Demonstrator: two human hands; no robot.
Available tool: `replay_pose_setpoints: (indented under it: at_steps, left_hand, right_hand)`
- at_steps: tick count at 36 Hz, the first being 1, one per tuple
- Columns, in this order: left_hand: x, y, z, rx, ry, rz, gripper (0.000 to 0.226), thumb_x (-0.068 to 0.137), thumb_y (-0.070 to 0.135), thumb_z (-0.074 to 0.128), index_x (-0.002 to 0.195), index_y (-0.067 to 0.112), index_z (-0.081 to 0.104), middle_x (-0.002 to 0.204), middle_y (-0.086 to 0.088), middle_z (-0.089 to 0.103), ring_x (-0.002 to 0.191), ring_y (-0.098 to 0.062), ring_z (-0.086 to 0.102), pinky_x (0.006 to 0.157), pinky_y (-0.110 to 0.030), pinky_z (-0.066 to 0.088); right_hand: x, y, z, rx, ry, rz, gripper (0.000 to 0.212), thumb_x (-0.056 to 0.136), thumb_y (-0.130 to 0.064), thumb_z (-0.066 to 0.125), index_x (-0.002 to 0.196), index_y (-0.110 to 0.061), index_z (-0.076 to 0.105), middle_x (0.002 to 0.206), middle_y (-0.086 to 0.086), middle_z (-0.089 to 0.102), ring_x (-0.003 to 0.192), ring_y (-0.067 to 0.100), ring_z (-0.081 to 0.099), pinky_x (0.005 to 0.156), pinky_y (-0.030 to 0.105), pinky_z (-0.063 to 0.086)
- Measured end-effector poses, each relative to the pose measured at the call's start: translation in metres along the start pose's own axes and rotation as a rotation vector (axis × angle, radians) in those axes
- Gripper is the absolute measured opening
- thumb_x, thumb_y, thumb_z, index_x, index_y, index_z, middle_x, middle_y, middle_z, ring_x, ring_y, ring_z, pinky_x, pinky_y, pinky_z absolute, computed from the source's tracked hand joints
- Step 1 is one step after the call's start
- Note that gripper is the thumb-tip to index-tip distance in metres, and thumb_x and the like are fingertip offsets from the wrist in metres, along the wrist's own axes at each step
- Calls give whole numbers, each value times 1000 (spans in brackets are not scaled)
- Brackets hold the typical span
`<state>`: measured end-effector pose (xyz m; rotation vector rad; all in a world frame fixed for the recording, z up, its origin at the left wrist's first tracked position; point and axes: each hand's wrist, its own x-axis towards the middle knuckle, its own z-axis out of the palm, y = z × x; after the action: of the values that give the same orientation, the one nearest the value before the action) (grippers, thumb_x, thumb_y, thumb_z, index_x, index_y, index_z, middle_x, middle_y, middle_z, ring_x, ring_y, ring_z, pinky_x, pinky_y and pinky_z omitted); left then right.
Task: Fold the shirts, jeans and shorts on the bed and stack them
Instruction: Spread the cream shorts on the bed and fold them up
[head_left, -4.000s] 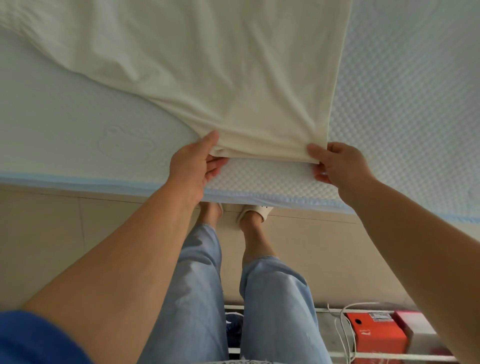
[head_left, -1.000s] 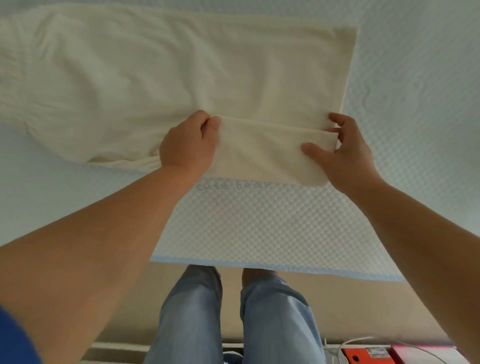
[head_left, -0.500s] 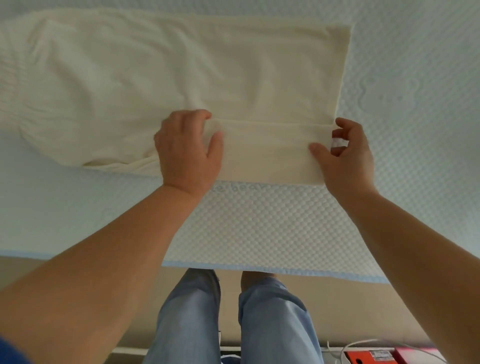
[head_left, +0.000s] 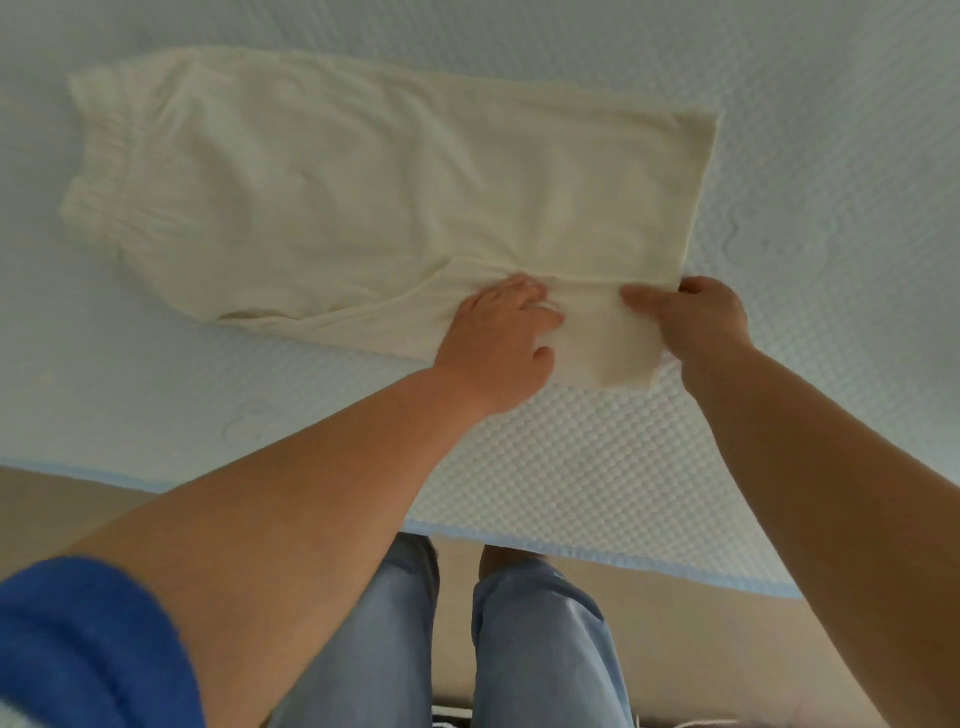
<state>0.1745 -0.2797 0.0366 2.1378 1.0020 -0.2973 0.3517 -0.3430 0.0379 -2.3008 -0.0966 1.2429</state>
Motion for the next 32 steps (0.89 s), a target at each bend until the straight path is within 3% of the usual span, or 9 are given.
replay_pose_setpoints:
  at_steps: [2, 7, 11, 15, 19, 22, 26, 28, 32]
  left_hand:
    - [2, 2, -9, -126, -25, -43, 43, 90, 22, 54, 132, 22, 53, 147, 2, 39, 139, -12, 26, 113, -23, 14]
    - [7, 4, -29, -392, -45, -197, 40, 89, 26, 56, 129, 24, 56, 137, 4, 51, 126, -13, 44, 99, -18, 27]
    - [18, 2, -35, -579, -76, -287, 34, 90, 36, 56, 121, 23, 62, 125, 4, 61, 115, -12, 54, 96, -24, 38]
    - [32, -5, -48, -727, -65, -339, 37, 95, 44, 47, 105, 15, 68, 109, -5, 67, 101, -20, 59, 79, -23, 42]
    - [30, -21, -76, -1308, -169, -552, 46, 91, 57, 42, 91, 18, 66, 79, 2, 67, 77, -15, 60, 67, -26, 47]
    - [21, -56, -96, -1537, -192, -568, 58, 87, 67, 38, 101, 18, 64, 72, 3, 68, 66, -14, 65, 59, -27, 50]
    - [5, -111, -119, -1624, -185, -597, 65, 83, 71, 40, 106, 14, 63, 71, -1, 65, 60, -16, 58, 57, -26, 47]
    - [-1, -136, -124, -1632, -172, -615, 66, 82, 70, 42, 104, 12, 67, 74, -3, 61, 62, -18, 53, 58, -28, 44]
    - [-8, -164, -126, -1465, -195, -645, 61, 82, 68, 44, 97, 17, 74, 88, -5, 65, 82, -23, 58, 69, -32, 45]
  right_hand:
    - [-1, -2, -1, 26, -4, 0, 21, 70, -29, 78, 78, -24, 60, 80, -11, 62, 75, 7, 59, 63, 24, 44]
    - [-11, -10, 0, -8, -30, -99, 30, 74, -29, 73, 98, -25, 55, 87, -11, 61, 86, 15, 61, 67, 30, 47]
    - [-21, -25, 5, -50, -88, -213, 49, 74, -32, 73, 117, -35, 49, 89, -16, 64, 87, 11, 63, 79, 38, 51]
    - [-37, -50, 21, -147, -103, -324, 66, 77, -41, 69, 134, -45, 37, 84, -19, 64, 82, -1, 58, 67, 26, 43]
    - [-62, -77, 57, -215, -115, -388, 71, 79, -43, 66, 140, -45, 31, 77, -13, 63, 62, -8, 59, 46, 7, 38]
    - [-78, -92, 97, -261, -128, -410, 72, 83, -41, 62, 143, -44, 23, 79, -11, 63, 60, -9, 58, 42, 2, 36]
    - [-91, -102, 159, -311, -174, -437, 70, 87, -36, 57, 145, -41, 17, 95, -5, 61, 68, 1, 54, 54, 13, 40]
    - [-96, -105, 188, -341, -204, -446, 73, 88, -35, 55, 147, -36, 12, 100, 0, 64, 78, 12, 62, 66, 23, 48]
    - [-107, -100, 226, -426, -278, -446, 71, 87, -39, 53, 148, -28, 17, 115, 0, 61, 102, 18, 59, 88, 39, 50]
